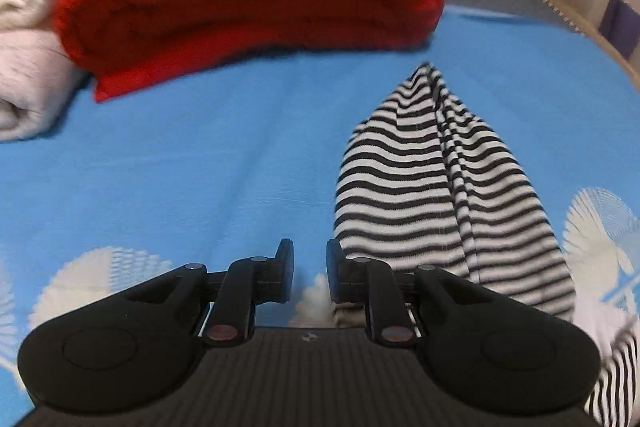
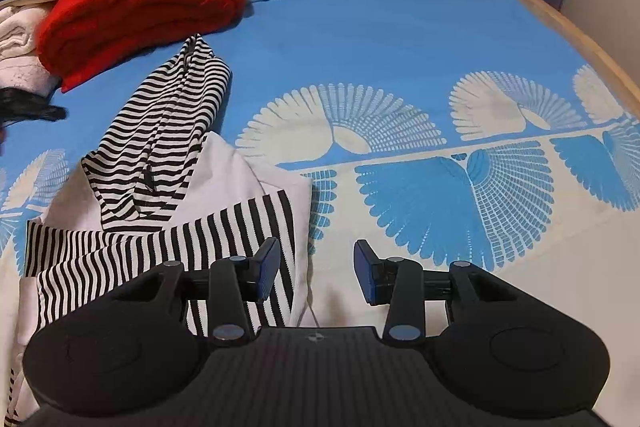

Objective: Fold small clothes
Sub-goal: 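Move the left tool to the striped hood tip and grasp it, then fold the hood down onto the folded sleeves with the left tool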

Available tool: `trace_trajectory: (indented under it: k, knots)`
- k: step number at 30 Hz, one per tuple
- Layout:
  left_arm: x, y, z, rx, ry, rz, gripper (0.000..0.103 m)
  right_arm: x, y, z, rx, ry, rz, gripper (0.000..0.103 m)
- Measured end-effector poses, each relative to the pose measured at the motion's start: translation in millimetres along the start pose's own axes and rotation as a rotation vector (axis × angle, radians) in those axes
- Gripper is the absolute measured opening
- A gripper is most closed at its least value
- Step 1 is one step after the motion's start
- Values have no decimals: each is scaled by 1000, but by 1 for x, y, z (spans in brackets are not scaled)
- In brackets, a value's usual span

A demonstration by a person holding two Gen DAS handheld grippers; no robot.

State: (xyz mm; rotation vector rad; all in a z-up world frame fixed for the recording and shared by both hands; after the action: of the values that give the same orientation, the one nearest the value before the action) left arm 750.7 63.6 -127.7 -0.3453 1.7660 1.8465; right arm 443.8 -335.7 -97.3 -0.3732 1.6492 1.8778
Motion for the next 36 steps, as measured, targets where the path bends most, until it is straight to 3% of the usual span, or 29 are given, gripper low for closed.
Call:
trace_trajectory:
  k: [6, 10, 12, 20, 23, 25, 26, 28, 31, 36]
  knots:
    - [-41, -63, -10, 27, 62, -6, 24, 6, -17, -5, 28, -3, 31, 42]
    - [-61, -88, -15, 24, 135, -28, 62, 6, -17, -13, 56, -16, 10, 42]
    - [-70, -100, -21, 52, 165, -39, 69, 5, -18, -17, 68, -13, 6, 42]
    - [-89, -132, -34, 56, 225, -58, 69, 6, -24, -17, 71, -10, 12, 42]
    - [-89, -138, -39, 70, 223, -60, 56, 6, -25, -18, 74, -9, 13, 42]
    - [-89, -139, -42, 80, 205, -60, 19, 6, -25, -20, 79, -11, 13, 42]
    - [-89, -138, -45, 86, 188, -63, 12, 6, -25, -21, 81, -11, 14, 42]
    - [-90, -129, -48, 79, 151, -88, 5, 7, -26, -22, 83, -12, 16, 42]
    - [-94, -103, -55, 81, 95, -140, 4, 8, -25, -26, 91, -9, 17, 42]
    - [-80, -23, -79, 159, -56, -239, 3, 0, -17, -34, 94, -40, -3, 42]
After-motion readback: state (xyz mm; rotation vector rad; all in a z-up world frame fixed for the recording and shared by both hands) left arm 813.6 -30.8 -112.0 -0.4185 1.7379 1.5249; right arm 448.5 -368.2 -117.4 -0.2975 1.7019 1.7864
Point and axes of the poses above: each gripper's, at about its wrist camera, not at the fingertips, and y roughly against the way its jaws point, z to its left, x to its underside, the point moved 8 cm from there along -y, roughly the way its jaws point, and after that the axes turned 6 degrees about -y, right-handed, at the moved point
